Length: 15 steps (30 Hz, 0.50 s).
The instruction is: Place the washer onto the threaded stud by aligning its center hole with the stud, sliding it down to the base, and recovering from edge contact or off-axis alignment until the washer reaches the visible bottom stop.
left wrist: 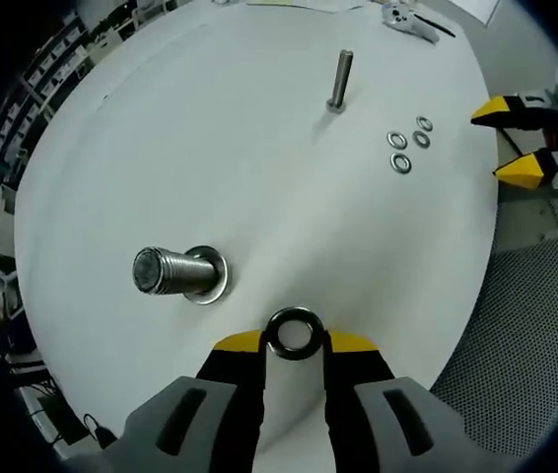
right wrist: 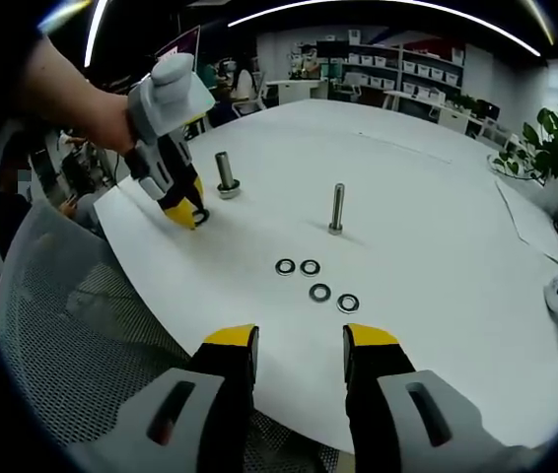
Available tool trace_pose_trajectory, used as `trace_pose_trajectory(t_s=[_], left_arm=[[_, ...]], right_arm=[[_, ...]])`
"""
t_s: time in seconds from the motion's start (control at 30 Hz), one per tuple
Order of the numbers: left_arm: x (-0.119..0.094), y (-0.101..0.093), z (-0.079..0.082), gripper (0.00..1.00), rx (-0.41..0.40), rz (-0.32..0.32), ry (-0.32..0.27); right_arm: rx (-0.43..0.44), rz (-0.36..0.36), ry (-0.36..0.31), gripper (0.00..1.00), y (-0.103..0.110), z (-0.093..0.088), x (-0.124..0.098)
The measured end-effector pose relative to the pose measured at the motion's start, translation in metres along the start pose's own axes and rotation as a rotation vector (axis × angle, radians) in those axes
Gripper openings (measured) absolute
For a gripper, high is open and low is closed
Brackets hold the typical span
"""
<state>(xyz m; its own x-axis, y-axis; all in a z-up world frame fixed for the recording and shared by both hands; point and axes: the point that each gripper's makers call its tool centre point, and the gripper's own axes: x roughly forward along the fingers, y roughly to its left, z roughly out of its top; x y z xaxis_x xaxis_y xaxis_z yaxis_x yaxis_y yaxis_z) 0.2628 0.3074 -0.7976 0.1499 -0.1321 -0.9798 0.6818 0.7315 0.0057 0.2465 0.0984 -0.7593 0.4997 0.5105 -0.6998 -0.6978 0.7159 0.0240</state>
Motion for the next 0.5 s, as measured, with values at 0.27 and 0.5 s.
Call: trace_pose_trajectory(t_s=[0.27, 0.5], left_arm=[[-0.0009, 0.0009, 0.0003, 0.19, 0.006, 0.006, -0.005], [-0.001, 0.0005, 0.0008, 0.18, 0.022, 0.007, -0.005]], right_arm=[[0.001, -0.001, 0.003, 0.37, -0.0003, -0.0006, 0.0003], [0.003, -0.001, -0.001, 0.37, -0.0006, -0.0001, 0.0004]])
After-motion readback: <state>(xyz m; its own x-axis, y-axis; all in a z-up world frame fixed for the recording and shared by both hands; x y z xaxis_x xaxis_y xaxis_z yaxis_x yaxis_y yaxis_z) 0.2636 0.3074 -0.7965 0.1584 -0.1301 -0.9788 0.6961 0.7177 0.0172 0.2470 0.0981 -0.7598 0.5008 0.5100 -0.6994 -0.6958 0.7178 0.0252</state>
